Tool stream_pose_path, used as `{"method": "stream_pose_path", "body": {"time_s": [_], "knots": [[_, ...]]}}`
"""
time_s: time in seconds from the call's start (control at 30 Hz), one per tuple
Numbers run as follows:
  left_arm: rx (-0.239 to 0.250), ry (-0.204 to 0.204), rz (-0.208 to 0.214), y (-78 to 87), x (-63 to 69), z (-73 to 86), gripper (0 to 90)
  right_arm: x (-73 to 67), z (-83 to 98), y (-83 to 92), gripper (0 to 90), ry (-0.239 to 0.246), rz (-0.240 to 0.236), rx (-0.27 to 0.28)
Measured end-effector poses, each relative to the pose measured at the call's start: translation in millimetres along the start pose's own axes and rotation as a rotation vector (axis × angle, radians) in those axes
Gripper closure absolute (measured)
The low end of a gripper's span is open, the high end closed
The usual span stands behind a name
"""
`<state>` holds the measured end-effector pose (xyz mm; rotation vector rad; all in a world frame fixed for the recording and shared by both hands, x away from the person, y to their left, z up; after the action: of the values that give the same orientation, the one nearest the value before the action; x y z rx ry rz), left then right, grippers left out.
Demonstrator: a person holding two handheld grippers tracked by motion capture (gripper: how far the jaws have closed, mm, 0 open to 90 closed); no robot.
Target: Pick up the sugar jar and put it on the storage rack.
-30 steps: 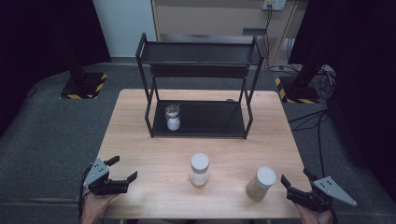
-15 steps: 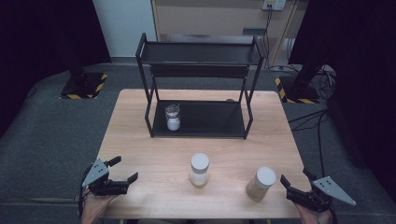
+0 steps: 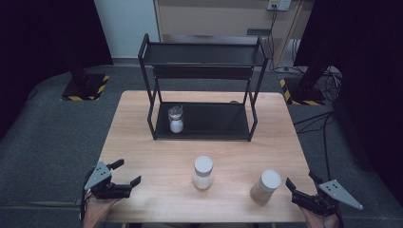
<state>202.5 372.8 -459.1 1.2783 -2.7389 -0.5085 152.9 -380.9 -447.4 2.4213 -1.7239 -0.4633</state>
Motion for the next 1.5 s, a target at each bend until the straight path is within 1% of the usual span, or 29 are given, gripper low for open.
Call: {"method": "stream_pose_path", "body": {"time_s": [0.2,0.37,0.43,0.47,0.5,0.6,0.67,0.77,0.83,0.87,1.17,1.33,1.5], "knots": [[-0.001,0.009,0.007,-0.6,-0.8,0.2,3.4,0.2,-1.2,-0.4,7.5,-0.012,0.002,-0.003],[-0.002,0.013,0.009,-1.1,-1.2,0.2,3.3,-0.8,-3.7,-0.3,7.2,-0.006,-0.001,-0.004],[-0.001,0.017,0.01,-1.0,-1.5,0.4,3.3,0.2,-4.9,-0.1,6.9,-0.02,-0.005,-0.002],[-0.001,0.018,0.011,-0.8,-1.8,0.6,3.3,0.1,-6.3,0.1,6.8,-0.022,-0.008,-0.003],[-0.001,0.019,0.011,-0.9,-2.0,0.8,3.3,-0.7,-8.1,0.2,6.8,-0.012,-0.003,-0.006],[-0.002,0.021,0.012,-1.0,-2.3,1.0,3.1,0.3,-12.6,1.8,6.6,-0.025,-0.015,0.002],[-0.003,0.022,0.012,-1.2,-2.3,0.9,3.1,-0.5,-16.6,2.6,6.6,-0.018,-0.013,0.005],[-0.008,0.022,0.012,-1.9,-2.3,0.6,2.6,0.2,-23.2,3.7,6.6,-0.028,-0.024,0.014],[-0.009,0.024,0.01,-2.1,-2.2,0.6,2.3,0.1,-28.3,3.6,6.6,-0.039,-0.045,0.018],[-0.009,0.024,0.01,-2.2,-2.2,0.6,2.2,-0.6,-31.4,3.2,6.6,-0.035,-0.055,0.016],[-0.012,0.03,0.005,-2.3,-2.3,0.6,1.0,-17.4,-62.1,-8.2,6.3,0.024,-0.128,-0.019],[-0.015,0.028,0.009,-2.7,-2.2,0.2,1.0,-26.6,-76.6,-17.8,6.3,0.041,-0.181,-0.042],[-0.016,0.028,0.009,-2.9,-2.1,0.1,1.0,-39.4,-89.4,-31.1,6.0,0.071,-0.23,-0.086]]}}
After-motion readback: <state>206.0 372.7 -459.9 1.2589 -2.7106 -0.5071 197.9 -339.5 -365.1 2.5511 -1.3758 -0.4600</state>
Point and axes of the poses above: each handheld gripper's, and its own axes: y roughly backward along the jaws, z roughly out of its underside, x roughly to its right, the point moved 2 cm from there along -y, roughly forward along the jaws, and after that the axes turned 7 degrees about -y, right-handed, at the moved point
